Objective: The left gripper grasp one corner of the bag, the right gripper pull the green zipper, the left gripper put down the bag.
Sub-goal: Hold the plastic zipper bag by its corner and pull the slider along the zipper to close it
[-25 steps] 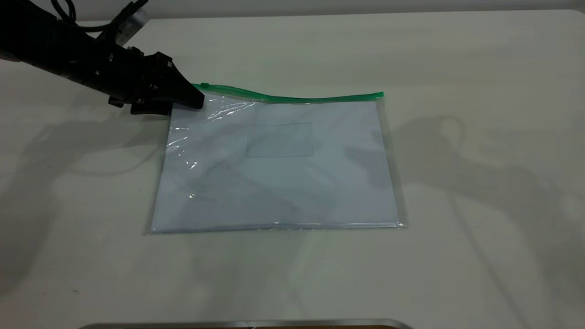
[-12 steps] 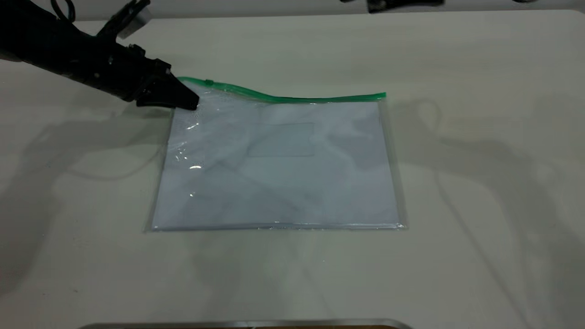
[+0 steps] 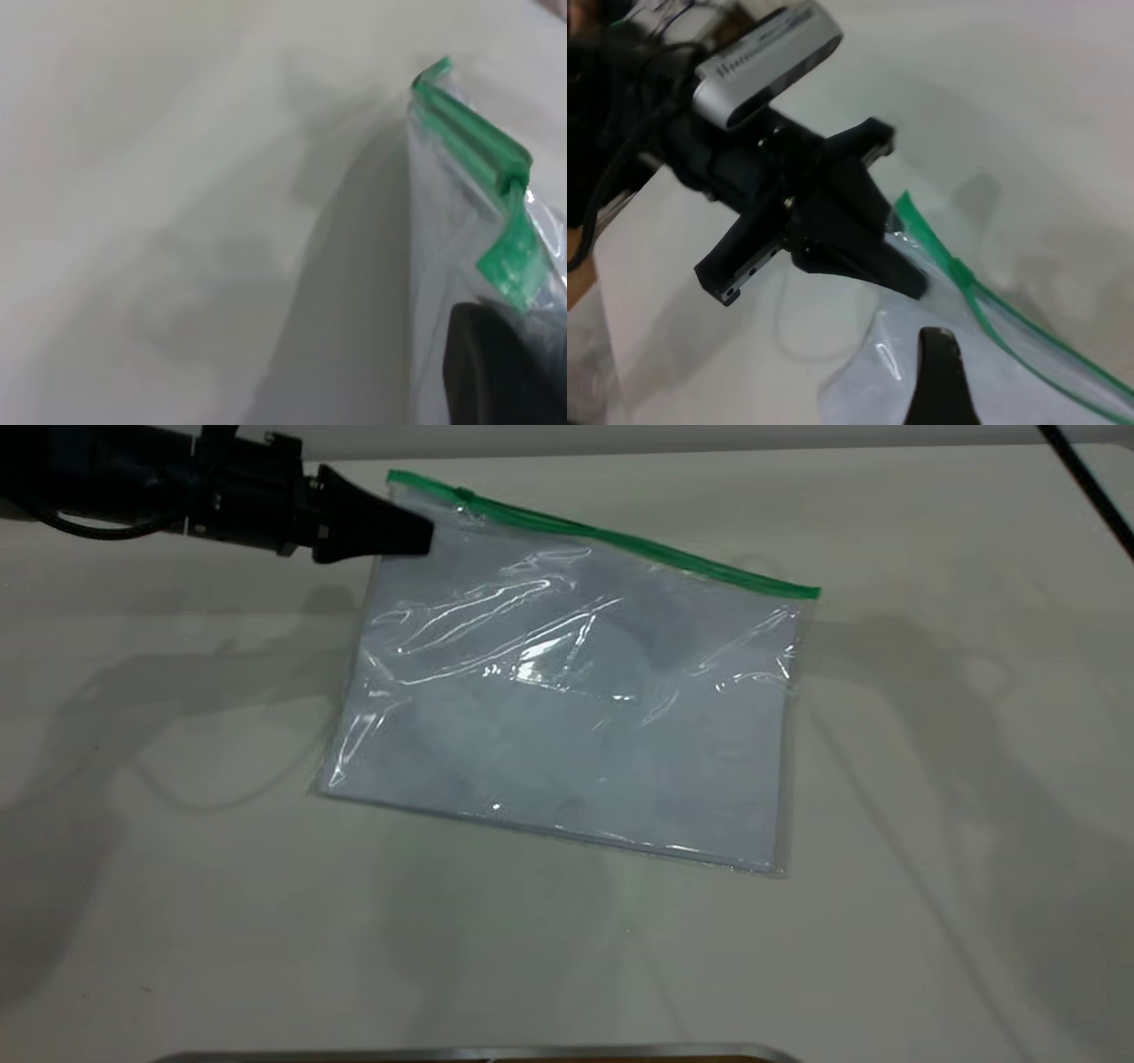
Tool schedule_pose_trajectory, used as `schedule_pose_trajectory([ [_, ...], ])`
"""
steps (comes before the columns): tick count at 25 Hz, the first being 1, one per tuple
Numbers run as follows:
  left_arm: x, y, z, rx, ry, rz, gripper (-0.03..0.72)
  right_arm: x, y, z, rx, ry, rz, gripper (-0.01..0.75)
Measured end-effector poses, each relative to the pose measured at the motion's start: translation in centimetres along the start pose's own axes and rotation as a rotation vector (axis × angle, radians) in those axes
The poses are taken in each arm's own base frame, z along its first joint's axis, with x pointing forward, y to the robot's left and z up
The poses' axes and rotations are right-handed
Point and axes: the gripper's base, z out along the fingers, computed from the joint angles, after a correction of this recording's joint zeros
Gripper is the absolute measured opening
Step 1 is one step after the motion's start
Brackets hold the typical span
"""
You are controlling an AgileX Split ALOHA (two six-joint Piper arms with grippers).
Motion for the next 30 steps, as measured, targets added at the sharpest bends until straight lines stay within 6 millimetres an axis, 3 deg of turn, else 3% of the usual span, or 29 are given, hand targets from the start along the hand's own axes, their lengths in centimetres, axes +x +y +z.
schedule_pose_trajectory([
  [4,-0.1,-0.3,0.4,0.011,0.003,0.011,0.054,0.7,-0.2,2.2,-0.030,0.057,-0.074,0.592],
  [13,-0.4,-1.4,2.1,0.045,0.023,0.033,0.054,1.5,2.5,6.4,-0.038,0.112,-0.201,0.592],
  [20,-0.3,-1.5,2.2,0.050,0.040,0.043,0.054,3.1,1.3,7.4,0.002,0.132,-0.177,0.592],
  [30,0.2,-1.6,2.2,0.065,0.088,0.071,0.054,3.0,0.9,7.6,0.021,0.114,-0.180,0.592],
])
